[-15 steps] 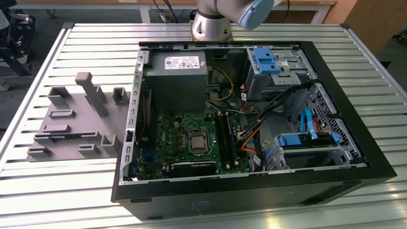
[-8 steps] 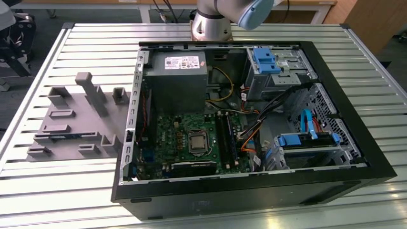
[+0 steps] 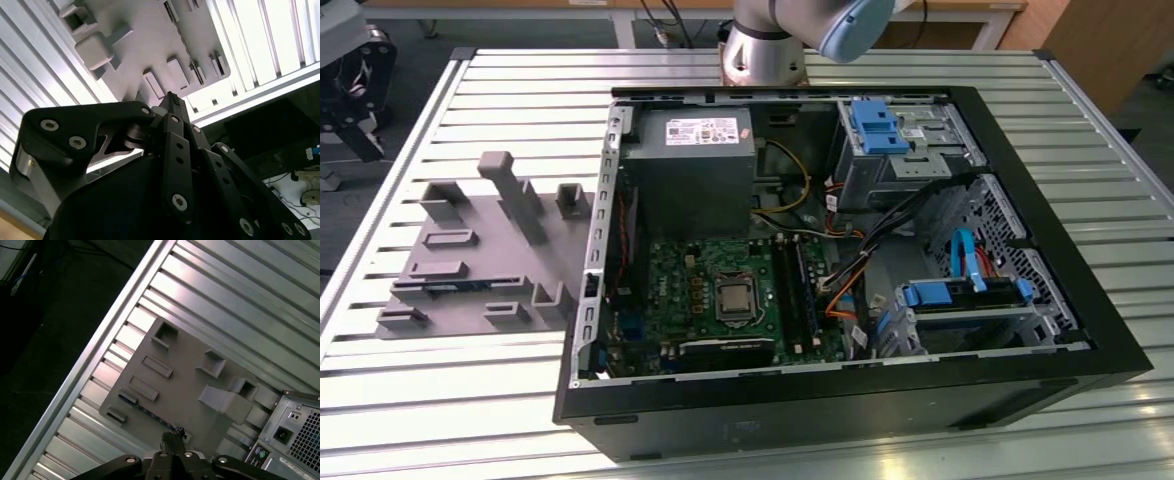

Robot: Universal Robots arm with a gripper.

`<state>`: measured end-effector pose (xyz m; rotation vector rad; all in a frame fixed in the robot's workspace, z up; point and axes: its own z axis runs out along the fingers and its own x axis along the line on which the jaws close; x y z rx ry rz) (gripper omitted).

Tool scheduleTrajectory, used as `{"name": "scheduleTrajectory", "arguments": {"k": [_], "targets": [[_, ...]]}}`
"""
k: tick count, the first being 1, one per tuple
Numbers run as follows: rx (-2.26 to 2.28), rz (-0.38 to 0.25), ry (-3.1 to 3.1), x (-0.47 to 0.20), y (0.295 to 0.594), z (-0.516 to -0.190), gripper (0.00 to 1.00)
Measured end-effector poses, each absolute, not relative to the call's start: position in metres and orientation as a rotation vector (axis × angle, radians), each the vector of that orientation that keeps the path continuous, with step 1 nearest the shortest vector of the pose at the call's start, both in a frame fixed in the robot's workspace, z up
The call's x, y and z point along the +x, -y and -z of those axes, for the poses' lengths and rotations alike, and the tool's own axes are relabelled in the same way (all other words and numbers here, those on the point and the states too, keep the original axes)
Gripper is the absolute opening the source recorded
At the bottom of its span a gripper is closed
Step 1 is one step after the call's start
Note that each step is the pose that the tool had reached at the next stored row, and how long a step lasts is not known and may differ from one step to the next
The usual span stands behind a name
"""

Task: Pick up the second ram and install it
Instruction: 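Pick up the second ram and move it above second insertion slot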

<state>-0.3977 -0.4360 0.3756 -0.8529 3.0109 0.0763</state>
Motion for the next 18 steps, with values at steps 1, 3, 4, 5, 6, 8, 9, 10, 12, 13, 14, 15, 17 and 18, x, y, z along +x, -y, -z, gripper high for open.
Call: {"name": "scheduleTrajectory", "arguments": {"k": [1, 3, 4, 5, 6, 8, 9, 10, 12, 13, 14, 15, 17, 18], "targets": [[-0.879, -0.076, -3.004, -0.3977, 0.436, -0.3755, 0.11], [-0.924, -0.077, -2.991, -0.398, 0.4361, -0.3753, 0.11], [-0.943, -0.077, -2.985, -0.398, 0.4361, -0.3752, 0.11], [-0.956, -0.077, -2.981, -0.3981, 0.436, -0.3752, 0.11], [-0.965, -0.077, -2.979, -0.3982, 0.436, -0.3752, 0.11], [-0.966, -0.077, -2.979, -0.3982, 0.436, -0.3752, 0.11], [-0.966, -0.077, -2.978, -0.3982, 0.436, -0.3752, 0.11], [-0.966, -0.077, -2.978, -0.3983, 0.436, -0.3752, 0.11], [-0.966, -0.077, -2.978, -0.3982, 0.436, -0.3752, 0.11], [-0.966, -0.077, -2.978, -0.3983, 0.436, -0.3752, 0.11], [-0.966, -0.077, -2.978, -0.3982, 0.436, -0.3752, 0.11], [-0.966, -0.077, -2.978, -0.3982, 0.436, -0.3752, 0.11], [-0.966, -0.077, -2.978, -0.3982, 0.436, -0.3752, 0.11], [-0.966, -0.077, -2.978, -0.3982, 0.436, -0.3752, 0.11]]}}
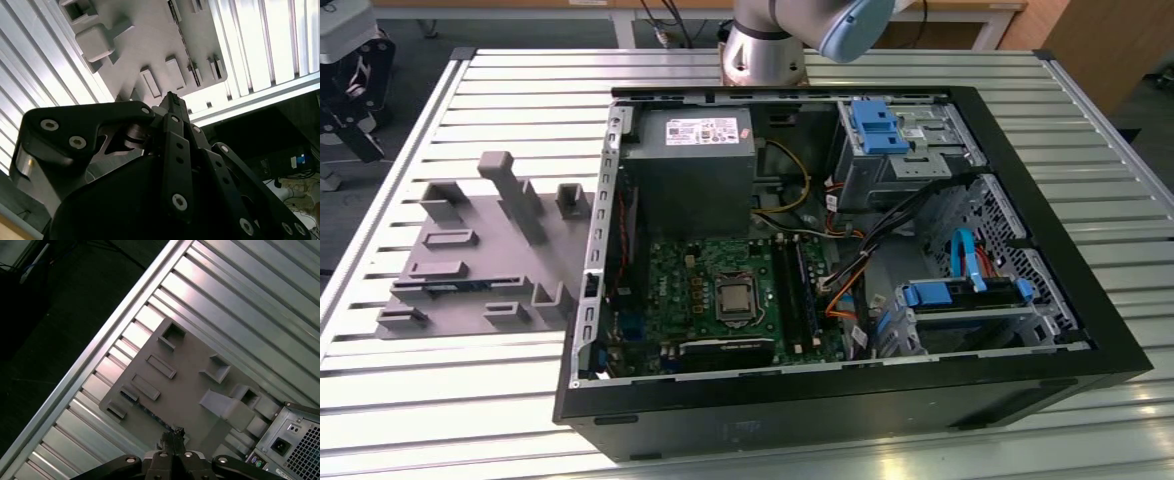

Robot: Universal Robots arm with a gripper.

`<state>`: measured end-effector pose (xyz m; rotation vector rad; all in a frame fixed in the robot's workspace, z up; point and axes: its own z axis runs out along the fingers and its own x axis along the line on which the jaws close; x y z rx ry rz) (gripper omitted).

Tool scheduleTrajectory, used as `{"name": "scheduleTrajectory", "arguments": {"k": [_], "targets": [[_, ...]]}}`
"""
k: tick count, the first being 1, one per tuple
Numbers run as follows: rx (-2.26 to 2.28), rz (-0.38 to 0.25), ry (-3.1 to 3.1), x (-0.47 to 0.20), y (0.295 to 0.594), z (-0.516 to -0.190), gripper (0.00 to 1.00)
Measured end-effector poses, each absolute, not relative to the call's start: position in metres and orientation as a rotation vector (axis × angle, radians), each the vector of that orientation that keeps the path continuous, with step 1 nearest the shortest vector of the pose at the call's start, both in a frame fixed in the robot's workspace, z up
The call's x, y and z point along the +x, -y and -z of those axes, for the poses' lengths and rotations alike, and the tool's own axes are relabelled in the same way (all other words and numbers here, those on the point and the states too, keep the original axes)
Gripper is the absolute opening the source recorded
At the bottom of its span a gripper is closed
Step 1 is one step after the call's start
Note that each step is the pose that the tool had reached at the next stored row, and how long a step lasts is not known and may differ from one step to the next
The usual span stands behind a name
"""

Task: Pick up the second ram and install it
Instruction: 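Pick up the second ram and move it above second insertion slot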

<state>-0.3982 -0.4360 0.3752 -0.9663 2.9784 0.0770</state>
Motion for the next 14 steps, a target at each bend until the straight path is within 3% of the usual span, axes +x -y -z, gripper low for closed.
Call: {"name": "scheduleTrajectory", "arguments": {"k": [14], "targets": [[-1.231, -0.078, -2.884, -0.3983, 0.436, -0.3734, 0.11]]}}
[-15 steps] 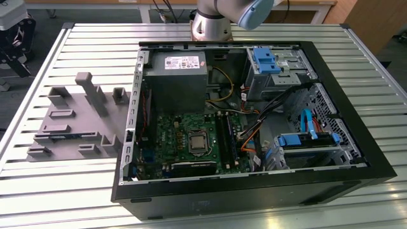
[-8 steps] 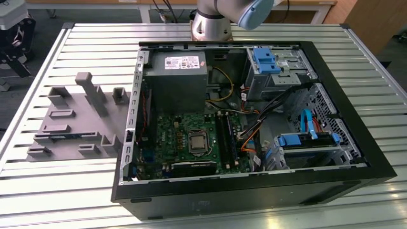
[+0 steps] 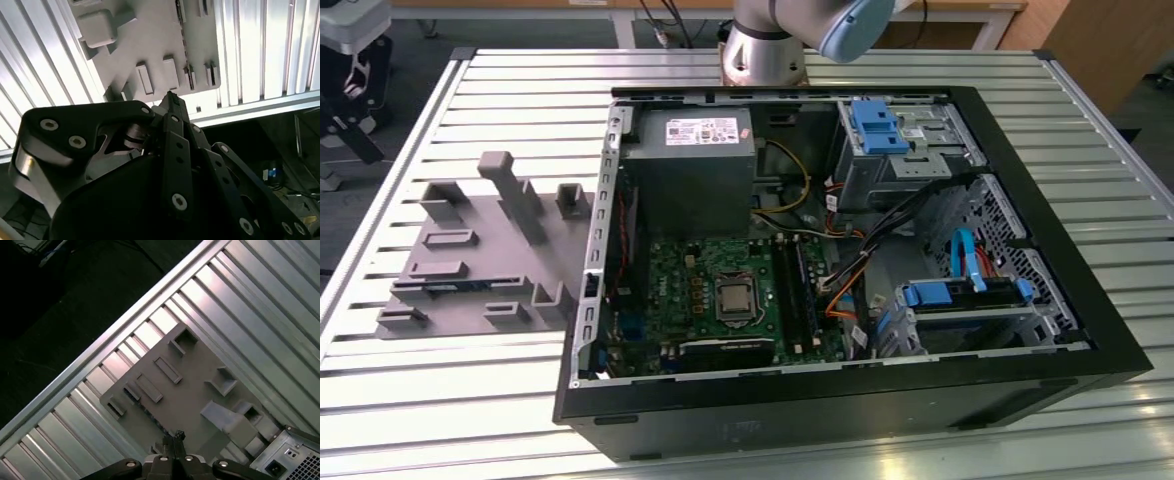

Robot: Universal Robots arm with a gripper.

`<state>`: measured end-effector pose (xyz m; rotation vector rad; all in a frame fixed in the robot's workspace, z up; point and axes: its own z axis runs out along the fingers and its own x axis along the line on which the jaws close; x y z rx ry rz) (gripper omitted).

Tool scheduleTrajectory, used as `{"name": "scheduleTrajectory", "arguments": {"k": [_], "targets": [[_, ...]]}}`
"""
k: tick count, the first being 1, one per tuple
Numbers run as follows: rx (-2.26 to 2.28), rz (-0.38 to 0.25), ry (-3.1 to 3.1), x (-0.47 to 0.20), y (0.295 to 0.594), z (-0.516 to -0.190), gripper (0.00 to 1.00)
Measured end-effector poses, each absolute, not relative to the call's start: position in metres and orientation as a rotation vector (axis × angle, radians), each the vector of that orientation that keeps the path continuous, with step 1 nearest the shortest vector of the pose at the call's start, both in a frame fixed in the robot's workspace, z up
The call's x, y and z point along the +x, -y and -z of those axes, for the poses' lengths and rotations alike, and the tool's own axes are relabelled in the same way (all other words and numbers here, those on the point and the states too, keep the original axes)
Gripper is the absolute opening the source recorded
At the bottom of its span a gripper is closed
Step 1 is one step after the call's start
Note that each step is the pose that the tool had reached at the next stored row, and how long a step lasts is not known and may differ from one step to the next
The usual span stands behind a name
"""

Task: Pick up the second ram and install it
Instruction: 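Pick up the second ram and move it above second insertion slot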

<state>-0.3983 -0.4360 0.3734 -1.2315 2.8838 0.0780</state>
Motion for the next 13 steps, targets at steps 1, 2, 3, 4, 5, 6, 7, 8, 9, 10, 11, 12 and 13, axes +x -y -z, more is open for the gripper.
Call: {"name": "scheduleTrajectory", "arguments": {"k": [1, 2, 3, 4, 5, 6, 7, 8, 9, 10, 11, 12, 13], "targets": [[-1.258, -0.078, -2.873, -0.3983, 0.436, -0.3731, 0.11], [-1.283, -0.078, -2.862, -0.3983, 0.436, -0.3728, 0.11], [-1.309, -0.078, -2.851, -0.3983, 0.436, -0.3724, 0.11], [-1.335, -0.078, -2.839, -0.3983, 0.436, -0.3721, 0.11], [-1.361, -0.078, -2.827, -0.3983, 0.436, -0.3718, 0.11], [-1.386, -0.079, -2.815, -0.3983, 0.436, -0.3714, 0.11], [-1.414, -0.079, -2.802, -0.3983, 0.436, -0.3711, 0.11], [-1.44, -0.079, -2.79, -0.3983, 0.436, -0.3708, 0.11], [-1.465, -0.079, -2.777, -0.3983, 0.436, -0.3704, 0.11], [-1.489, -0.079, -2.765, -0.3983, 0.436, -0.3701, 0.11], [-1.514, -0.079, -2.752, -0.3983, 0.436, -0.3697, 0.11], [-1.54, -0.079, -2.738, -0.3983, 0.436, -0.3694, 0.11], [-1.565, -0.079, -2.724, -0.3983, 0.436, -0.3691, 0.11]]}}
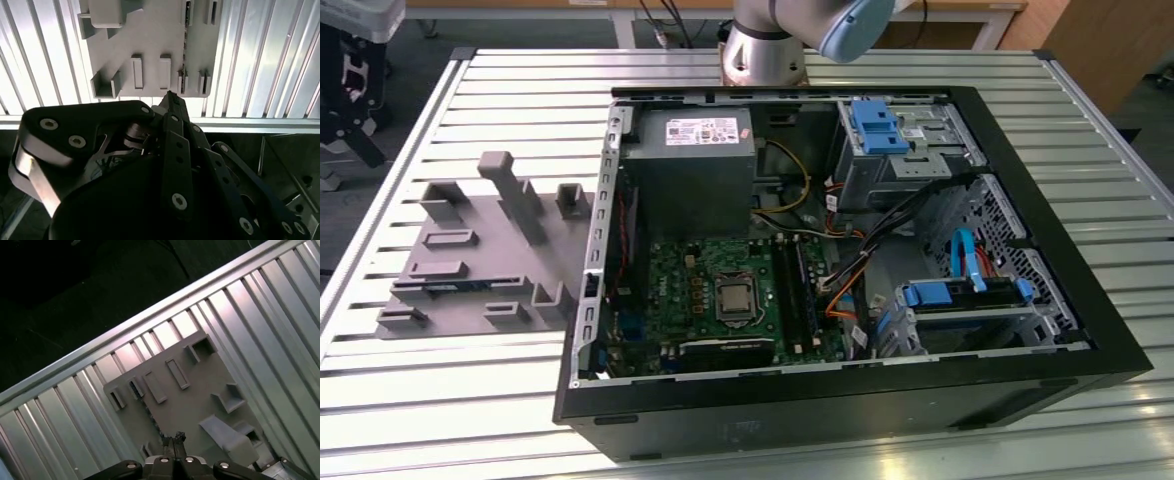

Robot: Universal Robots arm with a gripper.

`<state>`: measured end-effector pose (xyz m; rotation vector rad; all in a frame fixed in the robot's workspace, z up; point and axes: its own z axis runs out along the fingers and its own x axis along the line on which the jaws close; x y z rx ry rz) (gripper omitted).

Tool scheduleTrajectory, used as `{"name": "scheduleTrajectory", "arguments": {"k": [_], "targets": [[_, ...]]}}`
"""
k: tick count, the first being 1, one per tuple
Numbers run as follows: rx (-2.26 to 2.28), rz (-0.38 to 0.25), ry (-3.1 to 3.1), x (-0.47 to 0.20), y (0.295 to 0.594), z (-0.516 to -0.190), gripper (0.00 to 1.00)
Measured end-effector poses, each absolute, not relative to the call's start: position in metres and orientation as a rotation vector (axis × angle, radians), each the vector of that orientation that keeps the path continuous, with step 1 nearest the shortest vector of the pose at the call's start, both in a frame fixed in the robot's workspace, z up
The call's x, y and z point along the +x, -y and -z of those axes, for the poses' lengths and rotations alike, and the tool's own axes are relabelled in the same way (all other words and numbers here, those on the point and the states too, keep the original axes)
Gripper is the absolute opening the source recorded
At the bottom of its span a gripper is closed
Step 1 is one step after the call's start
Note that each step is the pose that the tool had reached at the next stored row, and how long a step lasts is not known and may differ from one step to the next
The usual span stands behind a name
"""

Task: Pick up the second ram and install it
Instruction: 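Pick up the second ram and move it above second insertion slot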

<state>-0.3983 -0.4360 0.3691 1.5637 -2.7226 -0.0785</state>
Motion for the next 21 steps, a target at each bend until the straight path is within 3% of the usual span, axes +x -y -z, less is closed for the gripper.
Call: {"name": "scheduleTrajectory", "arguments": {"k": [21], "targets": [[1.821, 0.078, 2.552, -0.3984, 0.436, -0.3672, 0.11]]}}
